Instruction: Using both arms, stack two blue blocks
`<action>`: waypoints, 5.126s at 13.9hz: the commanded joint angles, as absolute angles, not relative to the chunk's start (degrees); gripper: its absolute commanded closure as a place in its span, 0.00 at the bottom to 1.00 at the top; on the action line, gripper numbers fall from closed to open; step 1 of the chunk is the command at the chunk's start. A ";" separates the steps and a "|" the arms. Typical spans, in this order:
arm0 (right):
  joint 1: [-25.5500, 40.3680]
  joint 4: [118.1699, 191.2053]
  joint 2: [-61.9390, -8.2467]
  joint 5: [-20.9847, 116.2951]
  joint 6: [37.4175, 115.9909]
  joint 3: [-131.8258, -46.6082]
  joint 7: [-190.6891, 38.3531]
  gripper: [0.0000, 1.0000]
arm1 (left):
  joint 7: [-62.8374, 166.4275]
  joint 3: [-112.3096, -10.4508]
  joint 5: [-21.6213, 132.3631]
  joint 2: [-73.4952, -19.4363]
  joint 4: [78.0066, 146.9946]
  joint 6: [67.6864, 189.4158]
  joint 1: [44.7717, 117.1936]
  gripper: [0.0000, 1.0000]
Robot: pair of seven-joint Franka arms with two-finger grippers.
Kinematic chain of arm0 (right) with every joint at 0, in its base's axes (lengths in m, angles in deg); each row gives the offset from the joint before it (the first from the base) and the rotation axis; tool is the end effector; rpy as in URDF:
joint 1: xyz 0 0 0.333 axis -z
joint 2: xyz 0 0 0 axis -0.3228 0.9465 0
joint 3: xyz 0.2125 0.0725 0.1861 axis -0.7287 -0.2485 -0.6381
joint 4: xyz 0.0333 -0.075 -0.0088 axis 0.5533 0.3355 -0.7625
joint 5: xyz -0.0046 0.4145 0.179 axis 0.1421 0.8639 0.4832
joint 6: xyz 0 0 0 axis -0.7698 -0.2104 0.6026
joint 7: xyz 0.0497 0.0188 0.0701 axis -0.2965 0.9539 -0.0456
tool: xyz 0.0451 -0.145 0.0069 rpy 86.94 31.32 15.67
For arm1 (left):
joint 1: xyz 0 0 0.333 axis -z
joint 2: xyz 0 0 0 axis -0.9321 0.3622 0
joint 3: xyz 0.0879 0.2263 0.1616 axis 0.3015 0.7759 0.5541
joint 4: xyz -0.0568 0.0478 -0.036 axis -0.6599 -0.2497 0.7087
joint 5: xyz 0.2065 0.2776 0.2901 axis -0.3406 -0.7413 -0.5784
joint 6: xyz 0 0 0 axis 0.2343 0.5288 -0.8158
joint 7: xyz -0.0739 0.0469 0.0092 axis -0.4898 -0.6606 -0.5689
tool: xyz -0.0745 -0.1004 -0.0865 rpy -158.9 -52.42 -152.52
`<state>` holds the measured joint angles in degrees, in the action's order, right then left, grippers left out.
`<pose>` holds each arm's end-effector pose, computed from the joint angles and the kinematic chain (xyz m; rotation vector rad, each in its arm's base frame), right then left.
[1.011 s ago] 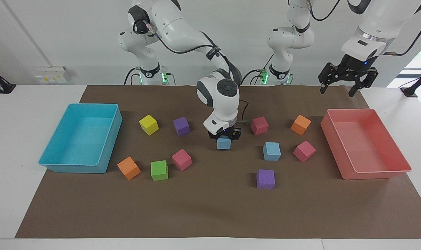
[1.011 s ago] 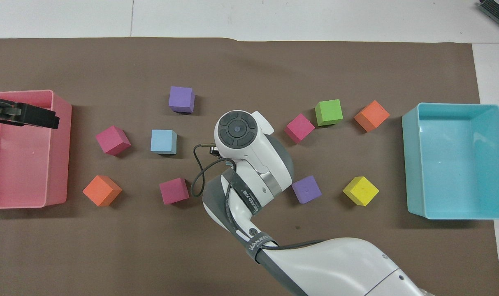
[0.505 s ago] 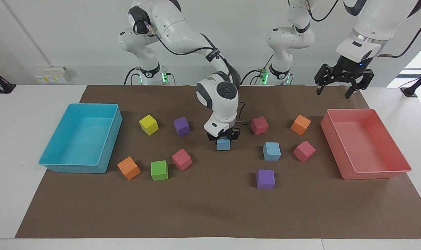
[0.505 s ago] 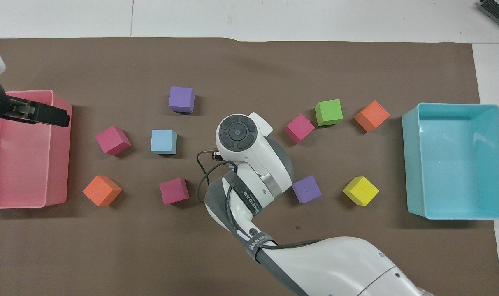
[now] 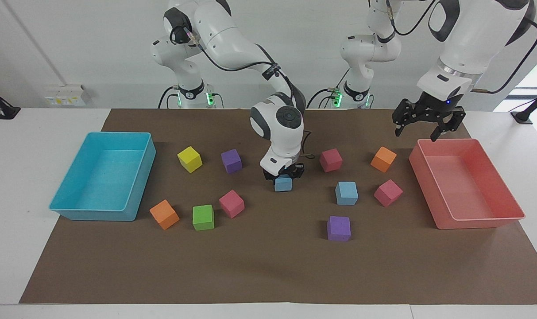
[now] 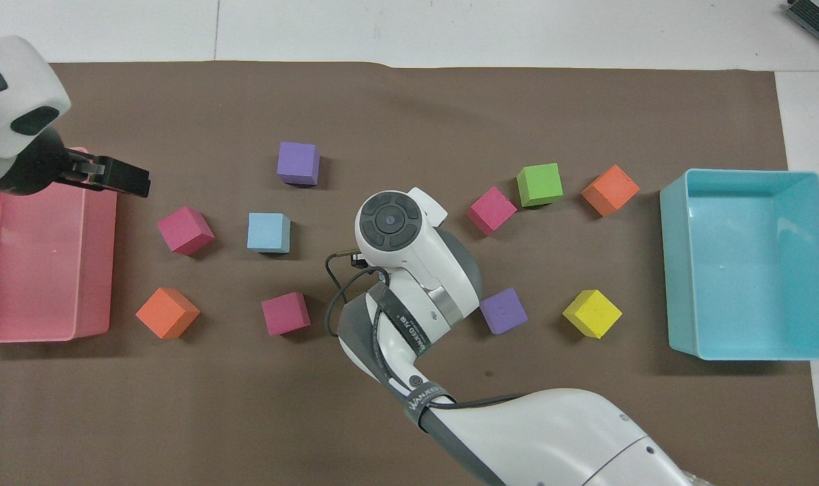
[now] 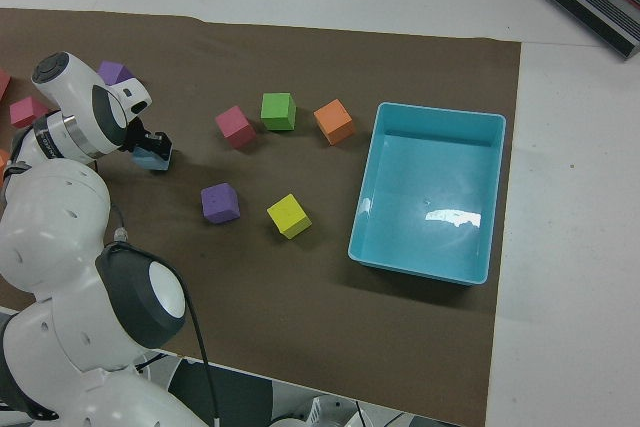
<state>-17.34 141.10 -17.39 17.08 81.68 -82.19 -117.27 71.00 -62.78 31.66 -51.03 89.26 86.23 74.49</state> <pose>0.5896 0.4337 0.2083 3.1356 0.0903 -0.0162 0.6443 -0.1174 0.5443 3.0785 -0.3722 0.1244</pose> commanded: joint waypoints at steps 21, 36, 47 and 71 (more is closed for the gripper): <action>-13.79 142.61 -30.64 16.19 71.80 -81.75 -115.46 0.00 | 58.27 -61.96 30.94 -42.91 115.63 124.64 82.65 0.00; -3.23 151.91 -30.58 49.11 79.23 -81.84 -85.77 0.00 | 58.10 -61.96 30.67 -41.67 119.58 127.89 84.15 0.00; -2.26 157.98 -28.20 64.25 84.35 -81.84 -75.30 1.00 | 58.19 -61.96 30.67 -41.58 122.22 130.79 83.97 0.00; 0.55 162.73 -27.23 77.27 82.42 -81.84 -67.47 1.00 | 58.01 -61.87 30.76 -49.32 109.40 108.23 84.15 1.00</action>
<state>-0.40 161.29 -26.38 75.24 83.01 -81.25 -69.58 59.16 -62.58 31.59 -48.95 112.23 112.88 83.24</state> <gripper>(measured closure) 0.991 0.414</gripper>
